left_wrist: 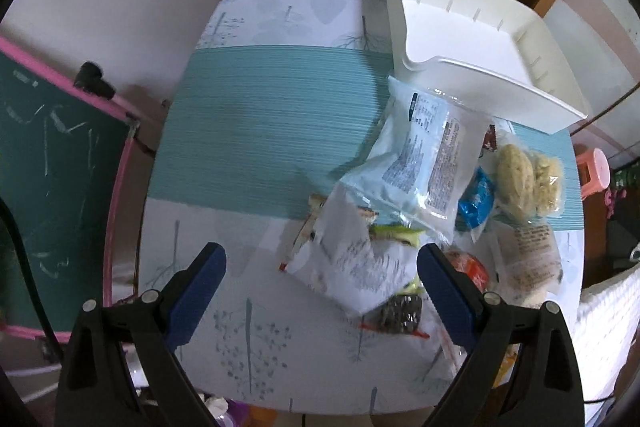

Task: Organize snacks
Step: 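Grasp the white printed bag with the left tool while the right tool grasps a yellow snack bag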

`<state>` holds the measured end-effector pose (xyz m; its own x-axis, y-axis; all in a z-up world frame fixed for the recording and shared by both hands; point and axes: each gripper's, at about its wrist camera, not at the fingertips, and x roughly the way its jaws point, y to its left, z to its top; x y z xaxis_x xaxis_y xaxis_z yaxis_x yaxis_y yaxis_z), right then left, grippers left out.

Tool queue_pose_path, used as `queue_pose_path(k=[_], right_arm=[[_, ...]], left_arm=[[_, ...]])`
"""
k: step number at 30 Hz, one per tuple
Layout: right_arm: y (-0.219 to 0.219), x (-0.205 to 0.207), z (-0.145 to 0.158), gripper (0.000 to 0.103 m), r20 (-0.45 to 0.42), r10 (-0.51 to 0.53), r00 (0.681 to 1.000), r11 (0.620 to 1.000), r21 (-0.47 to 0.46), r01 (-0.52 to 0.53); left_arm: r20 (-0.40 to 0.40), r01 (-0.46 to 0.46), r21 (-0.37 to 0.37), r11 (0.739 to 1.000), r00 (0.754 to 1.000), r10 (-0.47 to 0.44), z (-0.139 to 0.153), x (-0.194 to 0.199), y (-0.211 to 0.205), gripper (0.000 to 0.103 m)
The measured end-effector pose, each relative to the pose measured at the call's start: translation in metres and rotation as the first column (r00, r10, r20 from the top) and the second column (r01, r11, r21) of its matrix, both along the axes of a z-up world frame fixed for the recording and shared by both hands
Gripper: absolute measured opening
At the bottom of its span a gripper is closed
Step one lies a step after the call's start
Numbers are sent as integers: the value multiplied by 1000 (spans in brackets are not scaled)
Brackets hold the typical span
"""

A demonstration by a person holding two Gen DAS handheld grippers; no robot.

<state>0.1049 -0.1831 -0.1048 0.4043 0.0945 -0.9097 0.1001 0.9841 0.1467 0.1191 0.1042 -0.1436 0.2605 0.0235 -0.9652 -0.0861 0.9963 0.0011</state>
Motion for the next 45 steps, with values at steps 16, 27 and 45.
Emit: queue_pose_path(k=[16, 27, 45], right_arm=[[19, 79, -101, 80, -196, 19, 980, 997, 78, -4], [27, 94, -131, 77, -249, -1, 969, 997, 73, 20], [15, 54, -120, 56, -209, 32, 977, 998, 55, -21]], left_arm=[[-128, 160, -6, 987, 979, -160, -86, 103, -70, 96], [-160, 152, -75, 985, 974, -163, -111, 139, -78, 103], [-80, 122, -294, 948, 985, -152, -106, 127, -53, 45]])
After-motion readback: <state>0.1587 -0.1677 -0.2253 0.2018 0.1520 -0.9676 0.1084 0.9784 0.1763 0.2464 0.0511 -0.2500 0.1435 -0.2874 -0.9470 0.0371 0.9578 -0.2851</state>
